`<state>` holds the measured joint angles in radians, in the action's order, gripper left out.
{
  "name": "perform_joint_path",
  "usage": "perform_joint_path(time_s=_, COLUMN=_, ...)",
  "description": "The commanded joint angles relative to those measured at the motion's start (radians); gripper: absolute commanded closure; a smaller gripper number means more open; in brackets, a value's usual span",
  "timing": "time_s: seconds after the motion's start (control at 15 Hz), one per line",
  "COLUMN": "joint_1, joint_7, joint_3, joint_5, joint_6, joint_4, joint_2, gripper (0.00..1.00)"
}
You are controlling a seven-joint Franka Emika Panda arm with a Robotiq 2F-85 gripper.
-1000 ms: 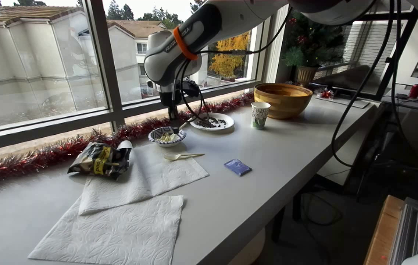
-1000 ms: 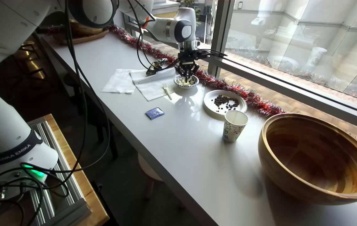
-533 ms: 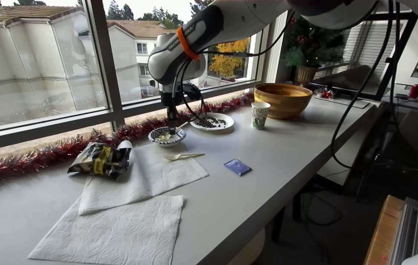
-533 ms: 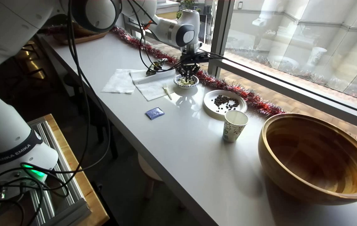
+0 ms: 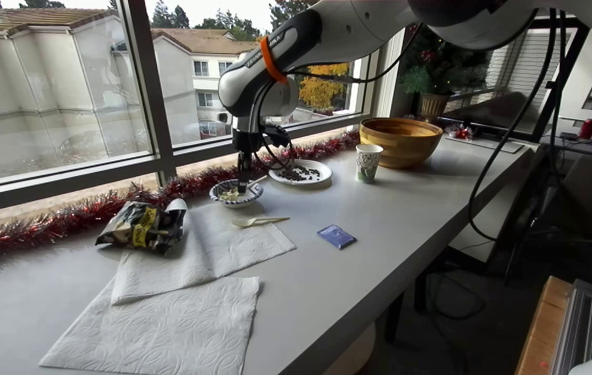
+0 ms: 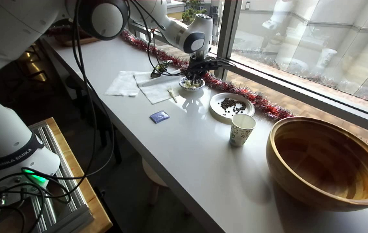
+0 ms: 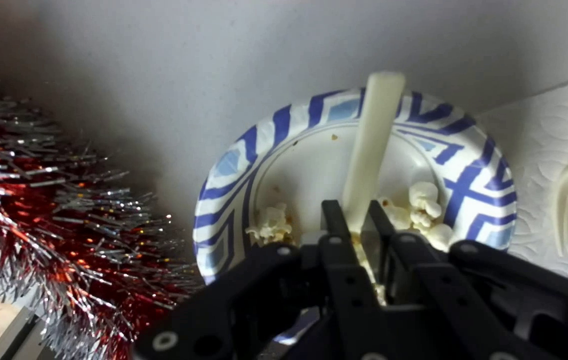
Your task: Use the spoon to shift some of the white objects to the cup
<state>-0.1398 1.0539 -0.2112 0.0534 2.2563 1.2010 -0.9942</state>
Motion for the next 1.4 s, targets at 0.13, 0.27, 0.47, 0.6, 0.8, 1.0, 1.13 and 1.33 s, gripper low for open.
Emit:
perform_joint_path(time_s=0.13, joint_1=-0.047, joint_7=0.139, joint_3=-0.047, joint_5=-0.113, joint_6=-0.051, joint_4=-0.013, joint_2=-0.033, gripper=0.97)
perform_joint_path(time_s=0.27, joint_1=-0.054, joint_7=0.165, joint_3=-0.049, joint_5=-0.139, joint_6=-0.060, joint_4=-0.017, joint_2=-0.037, gripper=0.97)
perform_joint_path(time_s=0.47, joint_1=-0.065, joint_7=0.197, joint_3=-0.051, joint_5=-0.175, joint_6=-0.053, joint_4=-0.023, joint_2=-0.044, gripper=0.97)
perform_joint_path(time_s=0.6, joint_1=-0.071, joint_7=0.211, joint_3=-0.054, joint_5=-0.197, joint_6=-0.045, joint_4=-0.027, joint_2=-0.050, gripper=0.97)
perform_joint_path(time_s=0.8, joint_1=-0.080, joint_7=0.235, joint_3=-0.057, joint_5=-0.229, joint_6=-0.027, joint_4=-0.029, joint_2=-0.061, gripper=0.97)
perform_joint_path(time_s=1.0, joint_1=-0.095, joint_7=0.262, joint_3=-0.070, joint_5=-0.271, joint_6=-0.025, joint_4=-0.032, joint_2=-0.068, gripper=0.97)
perform_joint_path(time_s=1.13, joint_1=-0.107, joint_7=0.279, joint_3=-0.081, joint_5=-0.297, joint_6=-0.026, joint_4=-0.033, joint_2=-0.071, gripper=0.97)
perform_joint_path(time_s=1.33, joint_1=-0.127, joint_7=0.312, joint_3=-0.096, joint_5=-0.334, joint_6=-0.030, joint_4=-0.029, joint_2=-0.070, gripper=0.97)
